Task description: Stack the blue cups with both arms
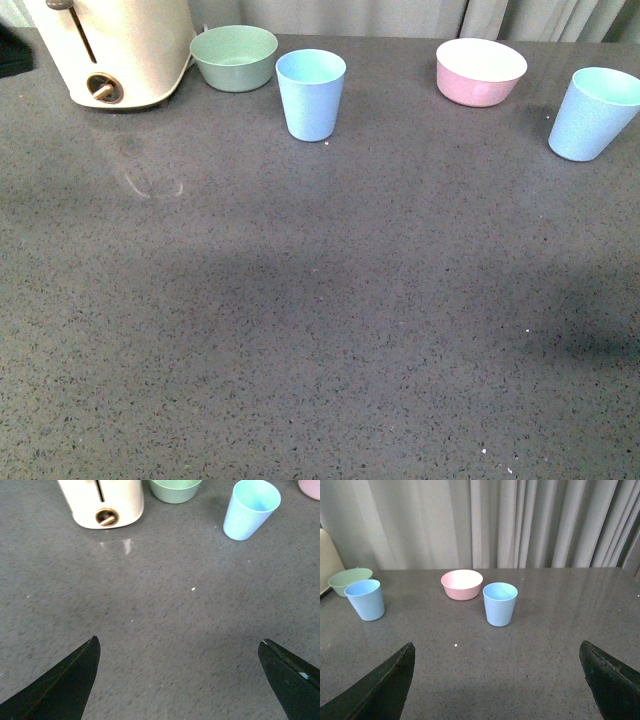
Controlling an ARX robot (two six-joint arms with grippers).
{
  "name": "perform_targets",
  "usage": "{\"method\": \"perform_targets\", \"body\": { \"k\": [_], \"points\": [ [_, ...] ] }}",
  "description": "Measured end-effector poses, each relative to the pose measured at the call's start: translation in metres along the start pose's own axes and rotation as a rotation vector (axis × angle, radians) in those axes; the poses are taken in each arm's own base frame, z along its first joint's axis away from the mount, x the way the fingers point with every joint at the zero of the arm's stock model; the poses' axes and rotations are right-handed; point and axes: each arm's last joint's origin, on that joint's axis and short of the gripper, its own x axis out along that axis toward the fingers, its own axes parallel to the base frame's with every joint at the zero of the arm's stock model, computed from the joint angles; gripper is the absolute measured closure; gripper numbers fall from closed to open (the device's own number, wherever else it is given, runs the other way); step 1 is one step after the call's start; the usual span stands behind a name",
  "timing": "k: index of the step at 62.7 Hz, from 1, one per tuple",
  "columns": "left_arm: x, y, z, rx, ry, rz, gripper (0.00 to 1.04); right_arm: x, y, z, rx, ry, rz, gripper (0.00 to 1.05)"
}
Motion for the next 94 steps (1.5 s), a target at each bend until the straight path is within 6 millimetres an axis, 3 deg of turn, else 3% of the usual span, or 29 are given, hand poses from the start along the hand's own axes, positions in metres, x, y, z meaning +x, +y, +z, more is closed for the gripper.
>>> {"method": "perform_targets", "body": {
  "k": [4,14,27,34,62,94],
  "points": [
    [0.028,-0.010,0.022,-0.034,0.016,-0.008,0.09,0.000,0.000,0.000,0.000,0.000,0.000,0.09],
    [0.085,-0.031,0.055,-0.104,0.084,-0.004,0.09,0.000,0.000,0.000,0.000,0.000,0.000,0.09],
    [0.145,-0.075,0.078,-0.131,0.143,-0.013,0.09,0.000,0.000,0.000,0.000,0.000,0.000,0.09],
    [0.168,-0.083,0.081,-0.142,0.175,0.019,0.09,0.000,0.000,0.000,0.000,0.000,0.000,0.09],
    [0.231,-0.098,0.100,-0.196,0.239,0.115,0.09,0.000,0.000,0.000,0.000,0.000,0.000,0.09],
    [0.265,-0.101,0.098,-0.210,0.278,0.152,0.09,0.000,0.000,0.000,0.000,0.000,0.000,0.09]
  ]
}}
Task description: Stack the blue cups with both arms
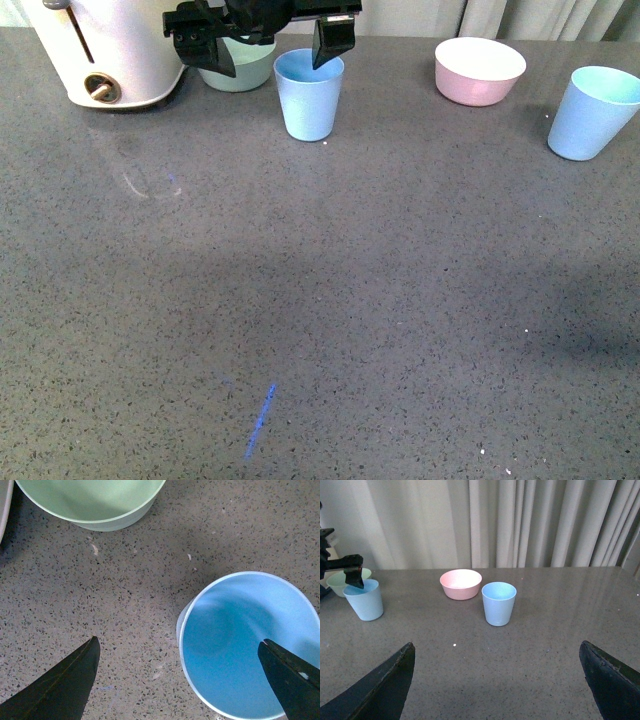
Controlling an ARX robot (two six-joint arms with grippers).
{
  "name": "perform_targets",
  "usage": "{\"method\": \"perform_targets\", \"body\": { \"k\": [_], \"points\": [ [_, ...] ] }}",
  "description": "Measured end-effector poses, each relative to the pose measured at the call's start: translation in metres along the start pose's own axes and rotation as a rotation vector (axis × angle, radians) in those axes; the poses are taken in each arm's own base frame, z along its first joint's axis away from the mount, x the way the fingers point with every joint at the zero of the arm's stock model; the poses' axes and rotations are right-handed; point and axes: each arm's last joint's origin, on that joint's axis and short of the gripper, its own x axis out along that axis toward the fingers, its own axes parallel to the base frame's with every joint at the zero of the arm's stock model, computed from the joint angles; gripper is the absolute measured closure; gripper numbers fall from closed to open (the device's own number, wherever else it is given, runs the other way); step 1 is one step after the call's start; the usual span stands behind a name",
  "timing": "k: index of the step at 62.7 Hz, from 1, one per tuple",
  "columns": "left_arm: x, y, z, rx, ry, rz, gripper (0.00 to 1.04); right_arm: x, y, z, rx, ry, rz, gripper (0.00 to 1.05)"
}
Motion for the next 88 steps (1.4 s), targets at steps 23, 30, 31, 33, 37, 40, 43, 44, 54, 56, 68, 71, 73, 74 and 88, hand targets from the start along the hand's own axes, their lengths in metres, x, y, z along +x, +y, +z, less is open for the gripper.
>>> {"method": "perform_targets", "body": {
  "k": [23,30,31,33,37,40,43,44,54,56,68,71,73,74,88],
  "points": [
    [0.014,-0.004,-0.003,-0.012,0.029,0.045,0.40,0.000,0.000,0.000,0.000,0.000,0.000,0.09],
    [0.017,-0.005,-0.004,-0.020,0.043,0.054,0.56,0.000,0.000,0.000,0.000,0.000,0.000,0.09],
    [0.017,-0.005,-0.004,-0.021,0.044,0.054,0.58,0.000,0.000,0.000,0.000,0.000,0.000,0.09],
    [0.017,-0.006,-0.004,-0.023,0.046,0.054,0.63,0.000,0.000,0.000,0.000,0.000,0.000,0.09],
    [0.018,-0.007,-0.004,-0.031,0.054,0.055,0.77,0.000,0.000,0.000,0.000,0.000,0.000,0.09],
    [0.017,-0.007,-0.003,-0.040,0.058,0.054,0.86,0.000,0.000,0.000,0.000,0.000,0.000,0.09],
    [0.017,-0.008,-0.004,-0.049,0.062,0.056,0.97,0.000,0.000,0.000,0.000,0.000,0.000,0.09],
    [0.017,-0.008,-0.004,-0.054,0.064,0.056,1.00,0.000,0.000,0.000,0.000,0.000,0.000,0.09],
    [0.011,-0.012,-0.006,-0.073,0.088,0.055,1.02,0.000,0.000,0.000,0.000,0.000,0.000,0.09],
    [0.009,-0.012,-0.006,-0.075,0.099,0.059,1.02,0.000,0.000,0.000,0.000,0.000,0.000,0.09],
    [-0.009,-0.019,-0.011,-0.063,0.125,0.045,1.03,0.000,0.000,0.000,0.000,0.000,0.000,0.09],
    [-0.019,-0.023,-0.012,-0.065,0.120,0.033,1.03,0.000,0.000,0.000,0.000,0.000,0.000,0.09],
    [-0.025,-0.025,-0.013,-0.062,0.118,0.027,1.03,0.000,0.000,0.000,0.000,0.000,0.000,0.09],
    [-0.027,-0.026,-0.014,-0.061,0.118,0.026,1.03,0.000,0.000,0.000,0.000,0.000,0.000,0.09],
    [-0.056,-0.043,-0.030,-0.043,0.115,-0.029,1.03,0.000,0.000,0.000,0.000,0.000,0.000,0.09]
  ]
}}
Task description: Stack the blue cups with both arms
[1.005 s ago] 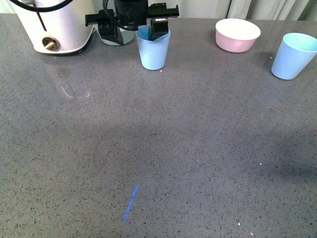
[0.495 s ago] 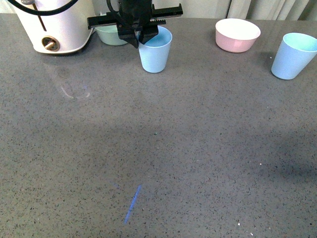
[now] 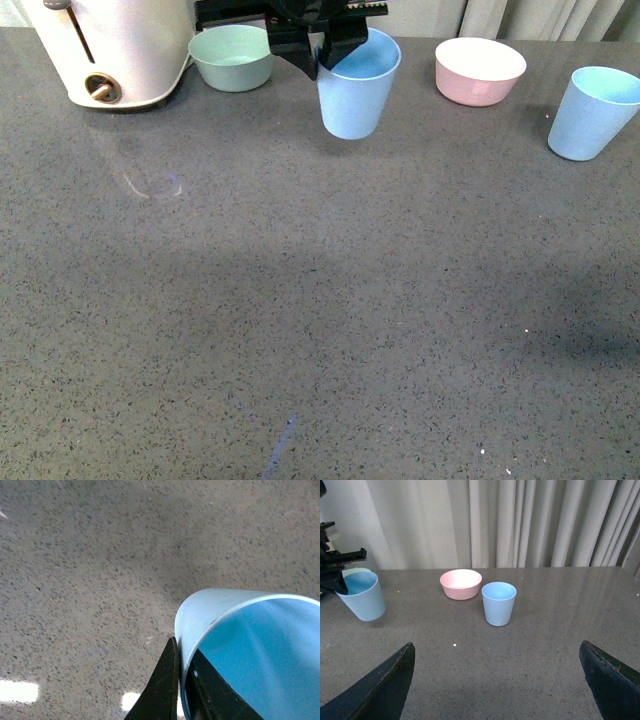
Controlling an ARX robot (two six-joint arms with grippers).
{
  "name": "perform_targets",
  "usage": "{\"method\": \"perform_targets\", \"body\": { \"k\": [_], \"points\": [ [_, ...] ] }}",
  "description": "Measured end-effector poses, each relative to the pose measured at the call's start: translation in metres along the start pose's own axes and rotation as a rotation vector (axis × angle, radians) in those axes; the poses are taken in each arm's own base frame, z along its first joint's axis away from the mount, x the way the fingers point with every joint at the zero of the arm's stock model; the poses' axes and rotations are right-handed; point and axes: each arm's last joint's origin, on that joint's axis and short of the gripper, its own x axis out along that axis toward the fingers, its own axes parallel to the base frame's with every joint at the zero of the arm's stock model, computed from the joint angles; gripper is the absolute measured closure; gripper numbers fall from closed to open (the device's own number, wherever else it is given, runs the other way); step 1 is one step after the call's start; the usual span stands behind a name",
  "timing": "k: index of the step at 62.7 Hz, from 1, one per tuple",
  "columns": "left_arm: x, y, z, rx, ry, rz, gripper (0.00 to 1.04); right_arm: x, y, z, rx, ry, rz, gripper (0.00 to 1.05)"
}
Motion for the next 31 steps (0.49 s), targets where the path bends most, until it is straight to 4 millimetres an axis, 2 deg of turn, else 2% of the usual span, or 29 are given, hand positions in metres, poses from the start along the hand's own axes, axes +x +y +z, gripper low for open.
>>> {"method": "perform_targets", "body": {
  "k": [16,31],
  "points": [
    [0.012,-0.010,-0.027,0.026,0.047,-0.010,1.03,0.000,0.000,0.000,0.000,0.000,0.000,0.09],
    [0.012,-0.028,-0.047,0.062,0.061,-0.024,1.03,0.000,0.000,0.000,0.000,0.000,0.000,0.09]
  ]
}}
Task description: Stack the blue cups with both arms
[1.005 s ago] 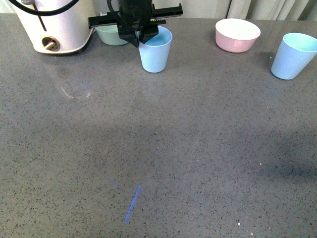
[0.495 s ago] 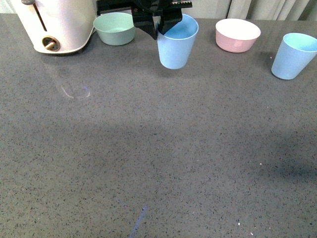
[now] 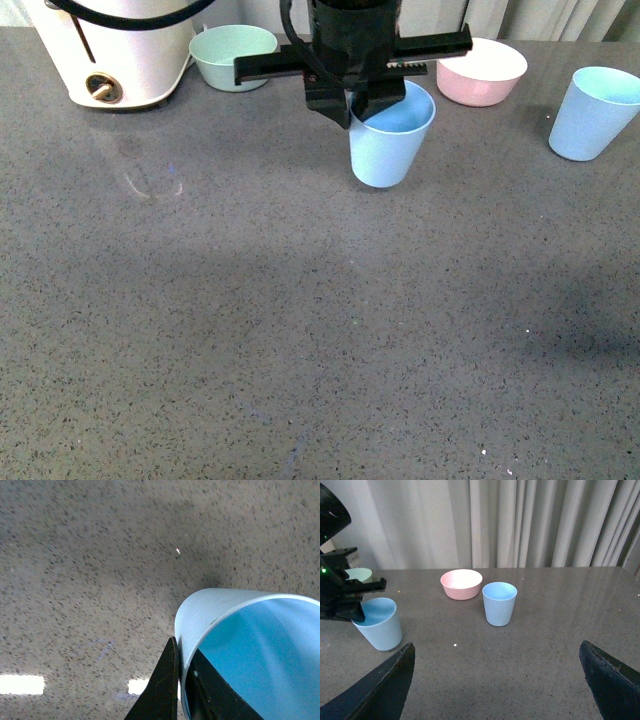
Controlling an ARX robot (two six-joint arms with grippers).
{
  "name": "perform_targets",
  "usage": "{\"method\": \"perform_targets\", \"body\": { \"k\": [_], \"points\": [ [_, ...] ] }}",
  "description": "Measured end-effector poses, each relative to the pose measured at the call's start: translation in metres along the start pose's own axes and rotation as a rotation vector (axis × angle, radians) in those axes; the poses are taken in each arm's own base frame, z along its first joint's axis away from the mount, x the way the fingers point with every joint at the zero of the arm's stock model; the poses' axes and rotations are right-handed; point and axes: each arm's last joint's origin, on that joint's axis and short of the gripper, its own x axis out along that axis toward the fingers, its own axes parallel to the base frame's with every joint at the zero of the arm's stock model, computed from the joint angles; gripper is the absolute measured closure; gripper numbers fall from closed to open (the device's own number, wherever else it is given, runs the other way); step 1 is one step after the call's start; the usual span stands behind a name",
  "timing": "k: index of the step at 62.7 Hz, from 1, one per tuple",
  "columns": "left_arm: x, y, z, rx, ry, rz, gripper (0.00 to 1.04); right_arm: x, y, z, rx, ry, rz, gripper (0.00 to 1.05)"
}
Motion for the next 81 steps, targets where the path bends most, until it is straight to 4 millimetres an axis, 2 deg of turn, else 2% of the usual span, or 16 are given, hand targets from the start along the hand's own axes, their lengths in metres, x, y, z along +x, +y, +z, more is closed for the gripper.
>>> {"method": "perform_targets", "body": {
  "k": [17,35,48,70,81],
  "points": [
    [0.007,-0.014,-0.030,0.040,0.036,-0.003,1.03,0.000,0.000,0.000,0.000,0.000,0.000,0.09],
    [0.005,-0.015,-0.036,0.033,0.029,-0.011,1.02,0.000,0.000,0.000,0.000,0.000,0.000,0.09],
    [0.007,-0.015,-0.039,0.030,0.028,-0.025,0.60,0.000,0.000,0.000,0.000,0.000,0.000,0.09],
    [-0.003,-0.020,-0.030,0.023,0.000,-0.073,0.08,0.000,0.000,0.000,0.000,0.000,0.000,0.09],
    [-0.017,-0.021,-0.018,0.030,-0.048,-0.081,0.09,0.000,0.000,0.000,0.000,0.000,0.000,0.09]
  ]
}}
